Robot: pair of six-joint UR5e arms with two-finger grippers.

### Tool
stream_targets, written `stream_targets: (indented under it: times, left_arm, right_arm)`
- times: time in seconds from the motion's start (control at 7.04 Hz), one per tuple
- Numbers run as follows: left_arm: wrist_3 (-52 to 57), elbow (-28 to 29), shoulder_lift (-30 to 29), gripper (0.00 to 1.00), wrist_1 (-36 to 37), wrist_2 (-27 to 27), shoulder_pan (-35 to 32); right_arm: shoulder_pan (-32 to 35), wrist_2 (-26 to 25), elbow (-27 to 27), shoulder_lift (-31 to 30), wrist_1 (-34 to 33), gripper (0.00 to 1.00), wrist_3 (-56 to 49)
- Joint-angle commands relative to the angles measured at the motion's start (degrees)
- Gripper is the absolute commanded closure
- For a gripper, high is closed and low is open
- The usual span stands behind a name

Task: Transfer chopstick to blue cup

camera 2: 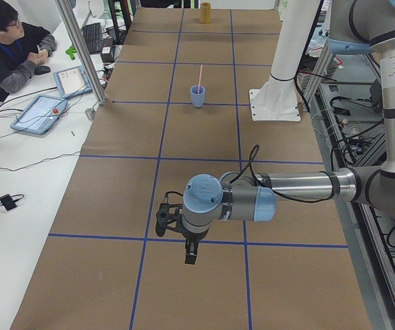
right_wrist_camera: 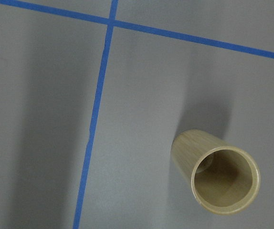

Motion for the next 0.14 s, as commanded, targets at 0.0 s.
stream_targets:
  times: [0.0]
  left_arm:
    - [0.0, -0.02, 0.14, 0.02, 0.0, 0.01, 0.03]
  right_arm:
    - [0.0, 0.01, -0.24, 0.0, 0.0, 0.0, 0.11]
